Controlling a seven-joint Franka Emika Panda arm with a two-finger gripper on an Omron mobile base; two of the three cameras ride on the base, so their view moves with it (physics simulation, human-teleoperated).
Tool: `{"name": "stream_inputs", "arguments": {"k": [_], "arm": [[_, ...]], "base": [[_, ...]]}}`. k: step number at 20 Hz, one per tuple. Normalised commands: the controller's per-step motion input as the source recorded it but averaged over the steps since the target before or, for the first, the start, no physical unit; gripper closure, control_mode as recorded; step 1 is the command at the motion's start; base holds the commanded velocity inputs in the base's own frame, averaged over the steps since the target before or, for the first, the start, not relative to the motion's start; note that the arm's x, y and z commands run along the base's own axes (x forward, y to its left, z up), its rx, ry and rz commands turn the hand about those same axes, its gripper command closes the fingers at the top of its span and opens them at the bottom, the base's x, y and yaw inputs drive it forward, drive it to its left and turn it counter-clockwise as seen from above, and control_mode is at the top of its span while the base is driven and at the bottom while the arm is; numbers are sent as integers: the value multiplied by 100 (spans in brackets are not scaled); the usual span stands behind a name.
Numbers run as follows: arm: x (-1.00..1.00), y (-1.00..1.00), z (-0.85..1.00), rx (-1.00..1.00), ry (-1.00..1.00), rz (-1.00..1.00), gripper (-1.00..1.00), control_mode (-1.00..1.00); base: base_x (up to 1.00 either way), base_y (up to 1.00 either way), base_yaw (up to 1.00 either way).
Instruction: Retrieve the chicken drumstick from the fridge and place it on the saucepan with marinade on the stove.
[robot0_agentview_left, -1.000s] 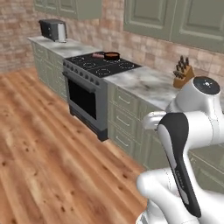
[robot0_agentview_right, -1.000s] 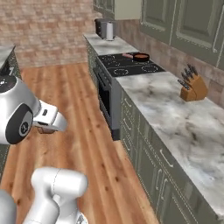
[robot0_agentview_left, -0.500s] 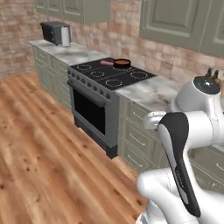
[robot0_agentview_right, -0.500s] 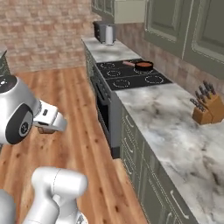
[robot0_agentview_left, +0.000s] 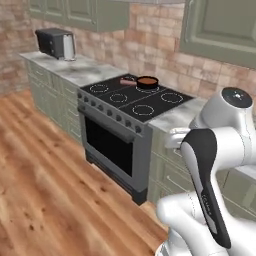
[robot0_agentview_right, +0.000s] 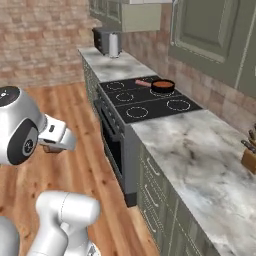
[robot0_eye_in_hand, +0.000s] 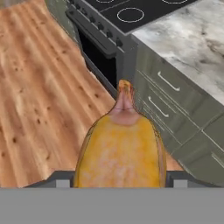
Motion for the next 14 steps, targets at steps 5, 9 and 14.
{"name": "stream_inputs", "arguments": {"k": [5,9,14], "arm": [[0,0,0,0,0,0,100,100],[0,0,0,0,0,0,100,100],[0,0,0,0,0,0,100,100]], "base": [[47,63,-65],[39,50,-82],[29,57,-78]]}}
